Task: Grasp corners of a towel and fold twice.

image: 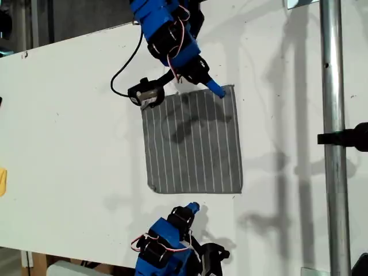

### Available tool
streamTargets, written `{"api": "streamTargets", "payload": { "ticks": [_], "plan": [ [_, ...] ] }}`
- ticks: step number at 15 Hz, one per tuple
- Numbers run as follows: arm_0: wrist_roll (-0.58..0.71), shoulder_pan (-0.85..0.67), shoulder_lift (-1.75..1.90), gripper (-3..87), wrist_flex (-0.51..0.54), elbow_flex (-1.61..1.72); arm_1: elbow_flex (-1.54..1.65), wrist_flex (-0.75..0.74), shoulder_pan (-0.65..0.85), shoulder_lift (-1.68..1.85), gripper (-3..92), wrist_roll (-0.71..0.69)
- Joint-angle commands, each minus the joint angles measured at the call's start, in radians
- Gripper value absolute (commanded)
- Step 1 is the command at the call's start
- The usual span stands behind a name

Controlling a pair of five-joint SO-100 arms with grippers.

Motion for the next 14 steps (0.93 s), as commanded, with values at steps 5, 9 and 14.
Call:
{"api": "streamTargets", "payload": {
  "ticks": [5, 9, 14],
  "plan": [
    [-0.017, 0.009, -0.002, -3.0, -0.002, -0.009, 0.137, -0.081, -0.040, -0.215, 46.2, -0.002],
    [-0.015, 0.006, -0.028, -3.0, -0.005, -0.017, 0.133, -0.186, -0.026, -0.394, 42.4, -0.009],
    [-0.038, 0.014, -0.029, -3.0, 0.000, -0.012, 0.204, -0.308, 0.044, -0.451, 34.6, -0.043]
  ]
}}
